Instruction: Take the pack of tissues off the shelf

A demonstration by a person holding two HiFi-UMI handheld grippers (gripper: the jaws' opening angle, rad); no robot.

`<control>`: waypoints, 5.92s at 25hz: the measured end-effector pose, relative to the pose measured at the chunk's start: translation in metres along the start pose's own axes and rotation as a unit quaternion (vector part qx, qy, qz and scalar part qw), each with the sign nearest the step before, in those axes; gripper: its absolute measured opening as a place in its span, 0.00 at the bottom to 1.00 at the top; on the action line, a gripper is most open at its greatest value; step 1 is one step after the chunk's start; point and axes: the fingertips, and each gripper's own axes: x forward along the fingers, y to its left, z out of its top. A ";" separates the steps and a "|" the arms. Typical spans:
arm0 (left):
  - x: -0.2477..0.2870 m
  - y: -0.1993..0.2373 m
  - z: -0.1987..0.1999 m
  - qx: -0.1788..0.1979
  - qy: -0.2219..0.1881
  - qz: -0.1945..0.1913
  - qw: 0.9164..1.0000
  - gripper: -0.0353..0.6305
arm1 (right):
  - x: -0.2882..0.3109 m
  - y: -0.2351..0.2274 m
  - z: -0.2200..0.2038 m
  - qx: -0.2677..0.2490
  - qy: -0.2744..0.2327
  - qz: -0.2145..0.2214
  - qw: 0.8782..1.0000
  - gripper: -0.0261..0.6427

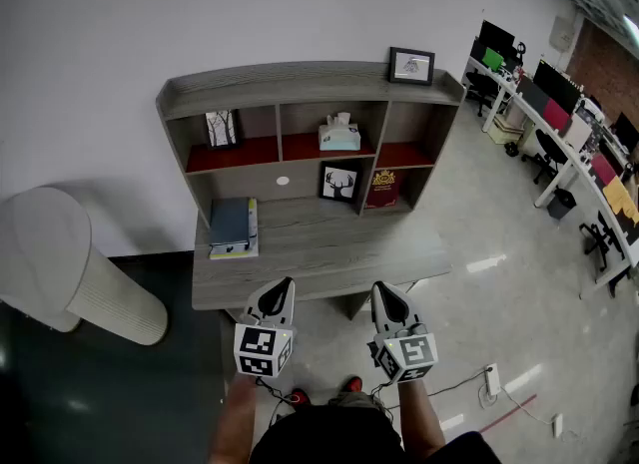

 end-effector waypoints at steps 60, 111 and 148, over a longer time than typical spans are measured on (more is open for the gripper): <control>0.241 0.084 0.011 -0.018 0.028 0.085 0.996 0.06 | 0.269 -0.140 -0.038 -0.007 0.036 0.099 0.994 0.08; 0.226 0.128 -0.018 -0.066 0.057 0.192 0.978 0.06 | 0.428 -0.188 -0.035 -0.058 0.091 0.099 0.989 0.08; 0.264 0.027 -0.009 -0.025 0.059 0.043 0.997 0.06 | 0.235 -0.233 0.023 -0.037 -0.004 0.027 0.999 0.08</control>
